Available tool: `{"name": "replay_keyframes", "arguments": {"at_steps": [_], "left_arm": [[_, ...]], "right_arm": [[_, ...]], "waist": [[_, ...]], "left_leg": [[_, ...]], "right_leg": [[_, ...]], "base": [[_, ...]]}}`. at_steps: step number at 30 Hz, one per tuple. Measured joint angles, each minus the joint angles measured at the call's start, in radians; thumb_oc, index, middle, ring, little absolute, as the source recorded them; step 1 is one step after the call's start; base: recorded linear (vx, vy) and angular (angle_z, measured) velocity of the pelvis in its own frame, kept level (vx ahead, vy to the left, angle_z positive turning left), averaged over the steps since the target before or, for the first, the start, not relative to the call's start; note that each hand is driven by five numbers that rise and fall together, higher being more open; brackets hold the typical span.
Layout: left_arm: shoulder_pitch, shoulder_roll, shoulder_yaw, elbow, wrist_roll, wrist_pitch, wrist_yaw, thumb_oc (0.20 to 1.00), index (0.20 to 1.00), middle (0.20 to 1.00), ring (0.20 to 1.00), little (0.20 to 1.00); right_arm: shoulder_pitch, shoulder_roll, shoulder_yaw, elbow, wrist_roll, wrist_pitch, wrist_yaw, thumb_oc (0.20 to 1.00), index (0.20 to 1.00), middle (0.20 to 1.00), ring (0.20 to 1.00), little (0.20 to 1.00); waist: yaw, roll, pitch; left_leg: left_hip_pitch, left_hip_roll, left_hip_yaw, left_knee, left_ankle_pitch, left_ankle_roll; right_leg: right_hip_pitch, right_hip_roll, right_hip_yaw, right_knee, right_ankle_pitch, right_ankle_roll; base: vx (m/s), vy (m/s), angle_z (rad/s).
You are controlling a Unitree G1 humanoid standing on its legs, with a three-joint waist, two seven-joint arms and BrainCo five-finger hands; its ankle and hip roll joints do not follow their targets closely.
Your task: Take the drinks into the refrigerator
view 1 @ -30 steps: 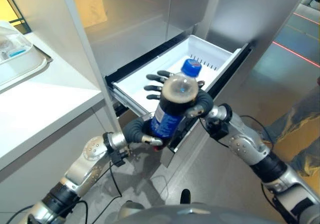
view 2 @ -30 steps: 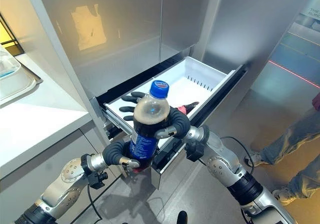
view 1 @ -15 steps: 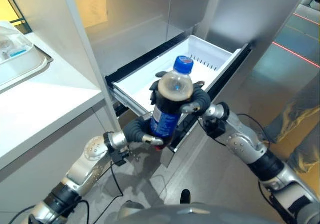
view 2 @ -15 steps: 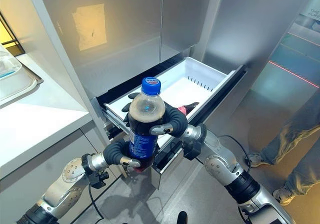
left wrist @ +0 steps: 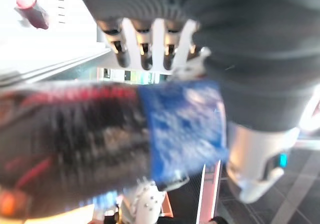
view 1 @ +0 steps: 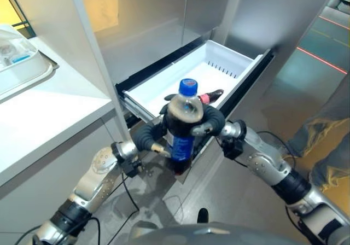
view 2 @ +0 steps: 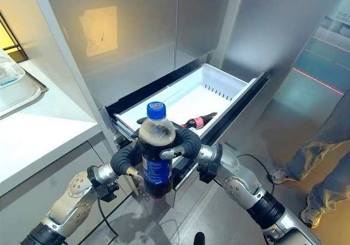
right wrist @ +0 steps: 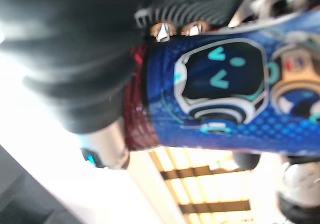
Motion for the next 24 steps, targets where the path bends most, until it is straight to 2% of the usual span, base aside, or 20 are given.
{"name": "replay_keyframes", "arguments": {"at_steps": [7,10,12,17,20,24], "left_arm": [[0.01,0.014,0.041,0.007,-0.073,0.047,0.003,1.0,1.0,1.0,1.0,1.0],[0.028,0.052,0.04,0.004,-0.099,0.058,-0.022,1.0,1.0,1.0,1.0,1.0],[0.053,0.098,0.008,-0.001,-0.108,0.061,-0.051,1.0,1.0,1.0,1.0,1.0],[0.076,0.129,-0.011,0.001,-0.118,0.085,-0.066,1.0,1.0,1.0,1.0,1.0],[0.063,0.136,-0.028,0.002,-0.148,0.091,-0.066,1.0,1.0,1.0,1.0,1.0],[0.036,0.16,-0.056,0.001,-0.157,0.101,-0.068,1.0,1.0,1.0,1.0,1.0]], "right_arm": [[-0.07,-0.023,-0.029,0.103,-0.099,-0.069,-0.058,0.2,0.2,0.2,0.2,0.2],[-0.164,-0.1,-0.026,0.201,-0.136,-0.085,-0.128,0.2,0.2,0.2,0.2,0.2],[-0.304,-0.163,-0.031,0.387,-0.153,-0.098,-0.21,0.2,0.2,0.2,0.2,0.2],[-0.492,-0.222,-0.031,0.572,-0.154,-0.128,-0.304,0.2,0.2,0.2,0.2,0.2],[-0.604,-0.173,-0.012,0.675,-0.154,-0.16,-0.33,0.2,0.2,0.2,0.2,0.2],[-0.716,-0.101,0.024,0.789,-0.173,-0.168,-0.363,0.2,0.2,0.2,0.2,0.2]], "waist": [[0.001,-0.002,-0.001],[0.003,-0.003,-0.001],[0.008,-0.004,-0.002],[0.021,-0.003,-0.001],[0.015,-0.001,0.0],[0.023,-0.001,0.0]], "left_leg": [[0.0,0.001,0.0,0.0,0.0,-0.001],[-0.001,0.001,0.0,0.0,0.0,0.0],[-0.001,0.001,0.001,0.0,0.0,0.0],[-0.006,0.002,0.005,0.0,0.003,-0.005],[-0.016,0.002,0.005,0.0,0.002,-0.006],[-0.022,0.004,0.006,0.0,0.002,-0.007]], "right_leg": [[0.002,0.001,0.002,0.0,0.001,-0.001],[0.002,0.001,0.002,0.0,0.001,-0.001],[-0.001,0.002,0.003,0.0,0.001,-0.001],[-0.009,0.005,0.008,0.0,0.003,-0.002],[-0.013,0.006,0.01,0.0,0.003,-0.002],[-0.028,0.008,0.011,0.0,0.006,-0.004]], "base": [[0.0,0.0,0.0],[0.0,0.0,0.0],[0.0,0.0,0.0],[0.01,0.007,-0.04],[0.0,0.01,-0.03],[-0.01,0.002,-0.01]]}}
